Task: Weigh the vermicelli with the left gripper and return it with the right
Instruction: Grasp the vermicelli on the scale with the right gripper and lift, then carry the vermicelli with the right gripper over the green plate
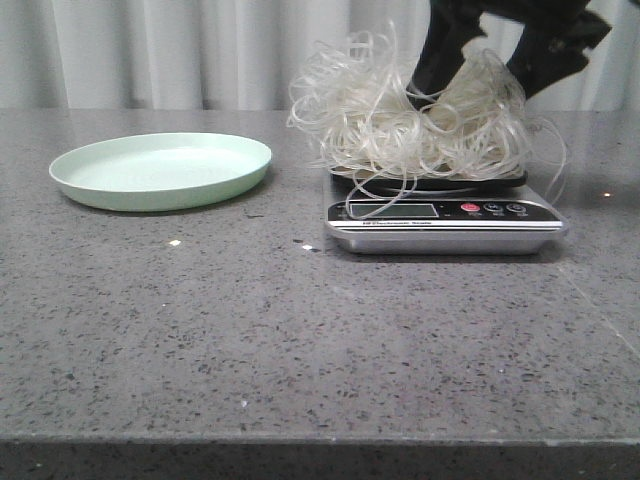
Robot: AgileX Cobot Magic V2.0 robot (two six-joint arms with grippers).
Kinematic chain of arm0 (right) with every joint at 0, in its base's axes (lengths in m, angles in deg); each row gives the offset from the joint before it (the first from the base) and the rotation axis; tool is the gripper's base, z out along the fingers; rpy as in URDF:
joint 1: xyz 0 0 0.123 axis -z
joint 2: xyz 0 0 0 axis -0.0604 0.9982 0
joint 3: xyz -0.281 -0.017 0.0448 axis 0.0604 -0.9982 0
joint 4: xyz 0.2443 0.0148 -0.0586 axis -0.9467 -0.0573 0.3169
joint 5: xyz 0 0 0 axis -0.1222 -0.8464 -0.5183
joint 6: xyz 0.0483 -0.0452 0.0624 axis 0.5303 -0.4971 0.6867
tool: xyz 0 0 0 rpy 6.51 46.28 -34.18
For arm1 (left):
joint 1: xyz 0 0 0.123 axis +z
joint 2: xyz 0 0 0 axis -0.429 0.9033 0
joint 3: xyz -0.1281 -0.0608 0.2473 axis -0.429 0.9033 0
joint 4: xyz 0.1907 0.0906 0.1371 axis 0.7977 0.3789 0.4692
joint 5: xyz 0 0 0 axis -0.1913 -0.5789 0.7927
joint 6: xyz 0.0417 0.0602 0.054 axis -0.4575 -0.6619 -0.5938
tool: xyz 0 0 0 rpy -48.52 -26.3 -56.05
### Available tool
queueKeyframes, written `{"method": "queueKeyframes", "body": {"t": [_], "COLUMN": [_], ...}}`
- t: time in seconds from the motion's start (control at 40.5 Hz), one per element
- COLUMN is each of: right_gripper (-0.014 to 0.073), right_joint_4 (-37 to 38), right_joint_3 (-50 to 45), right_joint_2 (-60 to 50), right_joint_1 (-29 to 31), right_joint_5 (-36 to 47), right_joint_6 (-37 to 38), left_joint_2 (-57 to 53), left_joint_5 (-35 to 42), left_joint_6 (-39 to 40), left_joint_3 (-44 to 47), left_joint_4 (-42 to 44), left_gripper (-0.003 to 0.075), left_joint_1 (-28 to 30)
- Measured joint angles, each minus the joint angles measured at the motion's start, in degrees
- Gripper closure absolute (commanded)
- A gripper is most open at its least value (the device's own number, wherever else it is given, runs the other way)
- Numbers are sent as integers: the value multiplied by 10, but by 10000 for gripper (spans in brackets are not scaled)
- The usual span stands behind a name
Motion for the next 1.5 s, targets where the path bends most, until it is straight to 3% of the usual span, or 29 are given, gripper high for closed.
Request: {"method": "queueKeyframes", "body": {"t": [0.099, 0.173, 0.37, 0.493, 1.036, 1.504], "right_gripper": [-20, 32, 352, 449, 442, 442], "right_joint_4": [-3, -4, -4, -4, -6, -9], "right_joint_3": [2, 3, 3, 4, 8, 238], "right_joint_2": [11, 14, 14, 14, -43, -50], "right_joint_1": [0, 0, 0, 0, 0, -30], "right_joint_5": [1, 2, 3, 6, 2, -55], "right_joint_6": [-1, -2, -2, -2, -2, -18], "left_joint_2": [0, 0, 0, 0, 0, 0], "left_joint_5": [0, 0, 1, 1, 1, 1], "left_joint_6": [0, 0, 0, 0, 0, 0], "left_joint_3": [0, 0, 0, 0, 0, 0], "left_joint_4": [0, 0, 0, 0, 0, 0], "left_gripper": [583, 583, 583, 583, 583, 583], "left_joint_1": [0, 0, 0, 0, 0, 0]}}
